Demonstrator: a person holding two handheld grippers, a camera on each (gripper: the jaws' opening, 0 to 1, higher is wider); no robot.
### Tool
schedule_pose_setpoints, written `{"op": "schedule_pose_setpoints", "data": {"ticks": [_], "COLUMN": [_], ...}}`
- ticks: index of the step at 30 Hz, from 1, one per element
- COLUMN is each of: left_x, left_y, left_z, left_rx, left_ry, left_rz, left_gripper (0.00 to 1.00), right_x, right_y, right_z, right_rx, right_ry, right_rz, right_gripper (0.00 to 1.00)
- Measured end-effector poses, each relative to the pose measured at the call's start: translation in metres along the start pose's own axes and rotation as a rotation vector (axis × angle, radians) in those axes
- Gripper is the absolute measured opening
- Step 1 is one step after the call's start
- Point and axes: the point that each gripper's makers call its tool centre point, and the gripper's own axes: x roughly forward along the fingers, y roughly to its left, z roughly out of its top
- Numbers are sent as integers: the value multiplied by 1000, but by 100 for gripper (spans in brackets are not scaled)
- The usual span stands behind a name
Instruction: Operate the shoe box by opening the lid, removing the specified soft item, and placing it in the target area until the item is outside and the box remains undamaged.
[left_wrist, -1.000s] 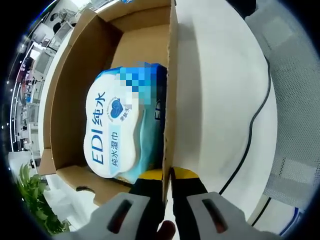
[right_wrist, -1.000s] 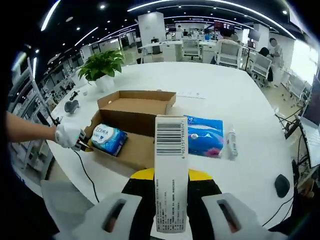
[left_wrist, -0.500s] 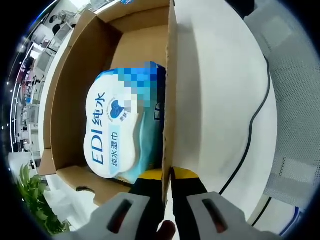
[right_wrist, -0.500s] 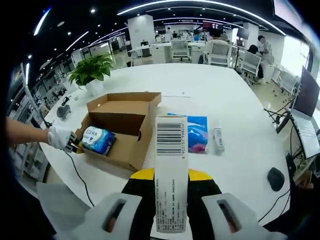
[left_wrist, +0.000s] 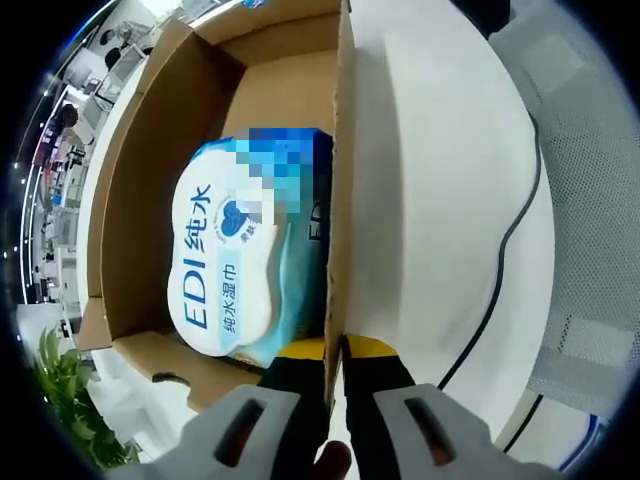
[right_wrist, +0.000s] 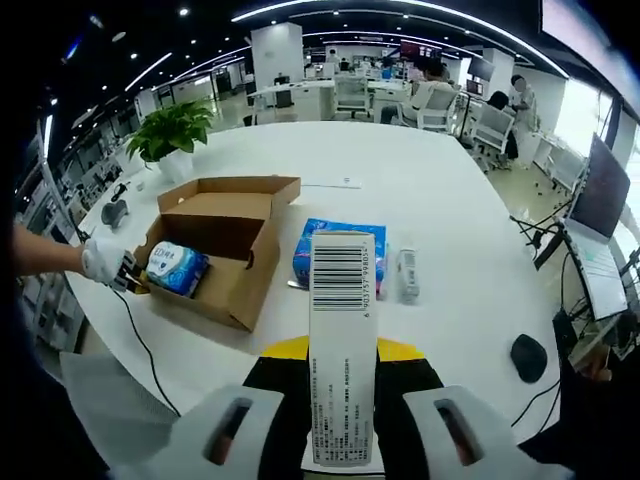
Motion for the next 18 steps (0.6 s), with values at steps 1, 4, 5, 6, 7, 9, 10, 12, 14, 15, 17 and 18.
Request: {"op": "schedule_pose_setpoints", "data": {"ticks": [1,4,5,6,7,9,10,12,14,15,17,18], "left_x": [0,0,0,0,0,0,0,0,0,0,0,0], "left_y": [0,0,0,0,0,0,0,0,0,0,0,0], "left_z": [0,0,0,0,0,-1,-1,-1,-1,-1,-1,-1], "left_rx": [-1,-1,-1,0,-1,-3,-3,-2,-4,-5,-4,-4], "left_ry": [1,2,2,3,3,5,5,5,6,6,6,4], "left_rz": [0,-1,-1,-2,-2,-2,-2,-4,-5,-5,-5,-3], "left_gripper": [3,3,3,3,3,3,3,3,3,3,3,3], "right_x": [-1,-1,0,1,2,6,8,8,11,12,15,18], "right_y": [-2,-9,-11,-13,-15,-20,-23,-27,-31,-33,-36,-37], "right_z": [1,2,1,0,-2,-3,-4,-7,-8,-9,-11,-14], "right_rx": [5,9,5,3,0,-14,-28,-35,-35,-32,-30,-21], "right_ry": [-4,-8,-8,-5,0,7,17,36,39,38,40,51], "right_rz": [-4,-12,-18,-20,-24,-26,-32,-52,-57,-59,-58,-54], "right_gripper": [18,18,18,18,18,18,18,18,18,18,18,18]}}
